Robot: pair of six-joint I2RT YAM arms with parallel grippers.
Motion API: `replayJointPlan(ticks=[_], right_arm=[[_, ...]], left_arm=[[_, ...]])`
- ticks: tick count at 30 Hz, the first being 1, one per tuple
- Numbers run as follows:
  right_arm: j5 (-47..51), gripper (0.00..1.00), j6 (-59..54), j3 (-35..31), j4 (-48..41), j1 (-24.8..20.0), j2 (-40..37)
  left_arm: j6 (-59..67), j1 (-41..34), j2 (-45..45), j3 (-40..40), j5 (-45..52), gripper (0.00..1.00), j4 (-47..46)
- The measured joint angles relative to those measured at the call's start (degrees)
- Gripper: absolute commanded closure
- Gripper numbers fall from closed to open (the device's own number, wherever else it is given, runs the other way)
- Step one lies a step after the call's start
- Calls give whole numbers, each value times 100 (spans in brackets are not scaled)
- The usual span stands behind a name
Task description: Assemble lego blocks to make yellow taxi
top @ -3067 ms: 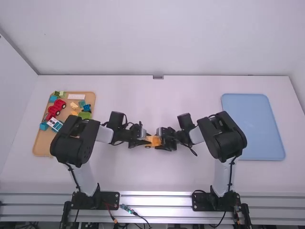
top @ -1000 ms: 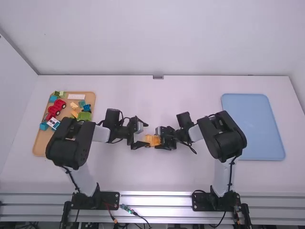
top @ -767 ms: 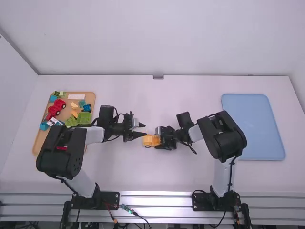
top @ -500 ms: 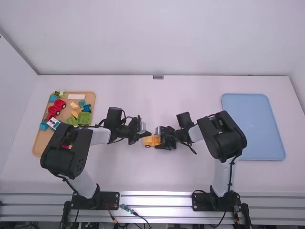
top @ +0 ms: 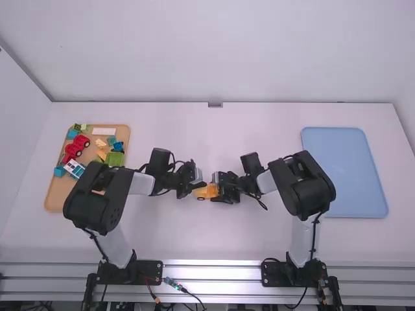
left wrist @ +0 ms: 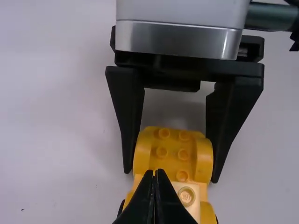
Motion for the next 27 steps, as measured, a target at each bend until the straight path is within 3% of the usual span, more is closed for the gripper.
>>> replayJointPlan(ticks=[15,27], right_arm=[[-7,87,-4,7,-22,2,0],[-2,87,0,7,-15,0,0]], left_arm=[[400,37,7,184,122,98,-1025],[-83,83,291,-341,317,98,627]])
